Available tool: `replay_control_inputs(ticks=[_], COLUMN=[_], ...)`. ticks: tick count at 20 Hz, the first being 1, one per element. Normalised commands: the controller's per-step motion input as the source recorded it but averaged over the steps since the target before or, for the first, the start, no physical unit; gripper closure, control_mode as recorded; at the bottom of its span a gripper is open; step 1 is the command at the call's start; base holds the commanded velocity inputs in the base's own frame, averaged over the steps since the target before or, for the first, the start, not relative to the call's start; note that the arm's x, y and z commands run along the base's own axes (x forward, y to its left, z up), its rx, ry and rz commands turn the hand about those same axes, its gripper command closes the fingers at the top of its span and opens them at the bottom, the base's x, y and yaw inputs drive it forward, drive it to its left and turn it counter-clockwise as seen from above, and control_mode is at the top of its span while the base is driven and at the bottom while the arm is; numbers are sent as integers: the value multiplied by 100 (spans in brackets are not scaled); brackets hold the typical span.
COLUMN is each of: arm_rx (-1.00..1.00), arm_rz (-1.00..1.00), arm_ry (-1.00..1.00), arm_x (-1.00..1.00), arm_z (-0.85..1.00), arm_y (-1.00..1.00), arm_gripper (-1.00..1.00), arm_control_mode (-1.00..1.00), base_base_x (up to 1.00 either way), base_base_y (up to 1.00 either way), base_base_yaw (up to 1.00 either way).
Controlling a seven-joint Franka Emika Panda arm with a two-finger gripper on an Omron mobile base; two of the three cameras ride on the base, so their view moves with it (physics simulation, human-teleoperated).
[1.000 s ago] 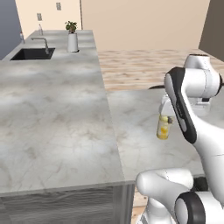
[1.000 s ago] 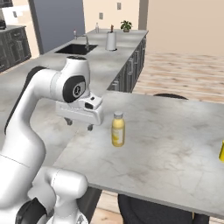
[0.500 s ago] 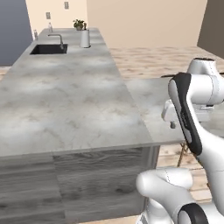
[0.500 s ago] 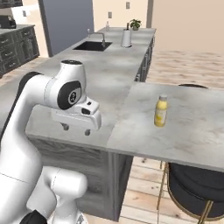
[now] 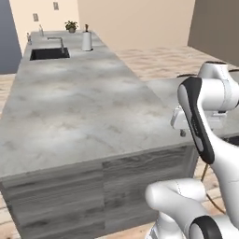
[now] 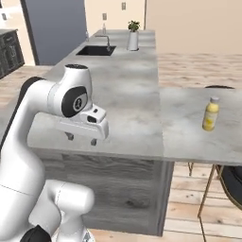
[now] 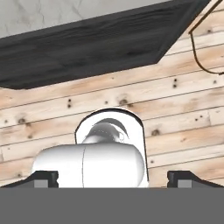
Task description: Place the drinks on the dining counter in a tight cluster.
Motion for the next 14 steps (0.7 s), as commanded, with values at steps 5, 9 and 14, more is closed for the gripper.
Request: replay_control_inputs(ticks=[5,9,14], arm_rx=[0,0,0], arm_rz=[0,0,0], arm_ry=[0,0,0], arm_x=[0,0,0], arm_z=[0,0,0], arm_y=[0,0,0], arm_gripper=[-100,-100,-100], arm_control_mode=[100,100,100], base_base_x=[-18,-24,-32], base_base_y=[100,100,100], base_base_yaw=[-37,-36,-34])
